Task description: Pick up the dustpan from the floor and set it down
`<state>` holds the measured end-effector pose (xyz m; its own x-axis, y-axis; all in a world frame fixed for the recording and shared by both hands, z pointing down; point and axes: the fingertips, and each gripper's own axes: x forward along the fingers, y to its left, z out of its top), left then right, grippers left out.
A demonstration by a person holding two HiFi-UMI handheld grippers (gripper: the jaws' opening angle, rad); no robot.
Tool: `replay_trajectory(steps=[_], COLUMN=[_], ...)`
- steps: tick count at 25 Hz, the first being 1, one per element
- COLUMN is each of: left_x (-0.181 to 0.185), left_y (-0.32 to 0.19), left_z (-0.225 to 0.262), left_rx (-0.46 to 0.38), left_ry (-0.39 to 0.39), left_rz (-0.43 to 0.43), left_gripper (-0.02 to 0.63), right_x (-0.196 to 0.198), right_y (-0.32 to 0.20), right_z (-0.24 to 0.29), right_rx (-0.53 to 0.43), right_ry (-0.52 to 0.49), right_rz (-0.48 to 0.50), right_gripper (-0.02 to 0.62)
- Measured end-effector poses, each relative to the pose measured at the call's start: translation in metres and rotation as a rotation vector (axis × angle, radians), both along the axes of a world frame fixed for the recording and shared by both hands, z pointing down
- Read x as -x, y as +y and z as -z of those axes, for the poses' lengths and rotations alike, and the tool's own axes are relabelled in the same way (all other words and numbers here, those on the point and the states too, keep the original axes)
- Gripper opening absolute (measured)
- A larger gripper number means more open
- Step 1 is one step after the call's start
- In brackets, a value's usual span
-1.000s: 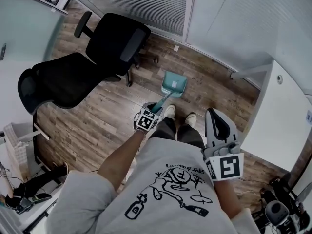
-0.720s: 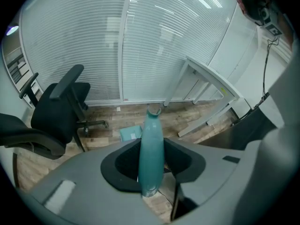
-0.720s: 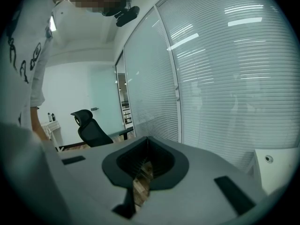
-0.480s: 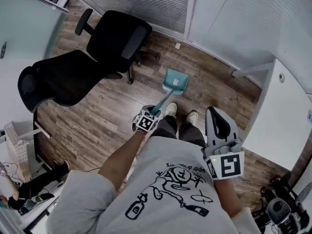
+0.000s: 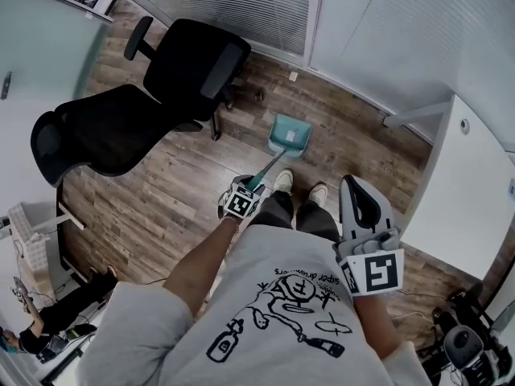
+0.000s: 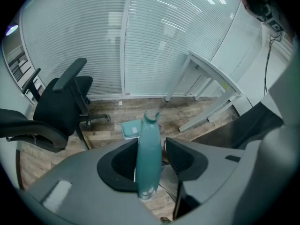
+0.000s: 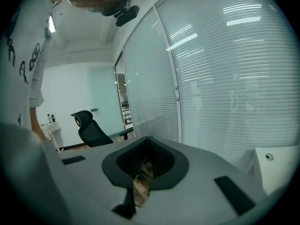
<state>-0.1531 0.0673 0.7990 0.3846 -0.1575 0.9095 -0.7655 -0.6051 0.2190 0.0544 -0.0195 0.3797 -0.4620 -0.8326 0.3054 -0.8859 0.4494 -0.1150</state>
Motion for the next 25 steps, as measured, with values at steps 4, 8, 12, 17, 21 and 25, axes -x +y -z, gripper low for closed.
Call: replay_trajectory(steps=[4, 8, 12, 17, 21, 25], left_x=[0.002, 0.000, -0.002, -0.005, -0.004, -0.002], left_y=[0.000, -0.003, -0.007, -0.018, -0.026, -0.040], left_z=[0.002, 0.005, 0.011, 0.021, 0.034, 0.061], left_rx=[-0.014, -0.037, -0.064, -0.108, -0.170, -0.246], left_ry=[-0.011, -0.015, -0.012, -0.008, 0.009, 0.029], left_rz=[0.006, 0.006, 0.009, 0.029, 0.065, 0.108], left_gripper=[0.187, 0.198, 0.209, 0.228, 0.232, 0.232], right_x=[-0.003, -0.003, -0.002, -0.006, -0.008, -0.011], right_y=[0.000, 0.002, 0.004, 0.002, 0.005, 0.006], right_z=[-0.001, -0.003, -0.001, 0.001, 0.000, 0.000], right_rx=[0.003, 0.003, 0.000, -0.010, -0.009, -0.005], right_ry=[-0.001, -0.006, -0.008, -0.012, -0.015, -0.010], right_rz=[-0.006, -0.005, -0.002, -0.001, 0.000, 0.004], right_gripper=[0.003, 0.003, 0.003, 0.003, 0.003, 0.003])
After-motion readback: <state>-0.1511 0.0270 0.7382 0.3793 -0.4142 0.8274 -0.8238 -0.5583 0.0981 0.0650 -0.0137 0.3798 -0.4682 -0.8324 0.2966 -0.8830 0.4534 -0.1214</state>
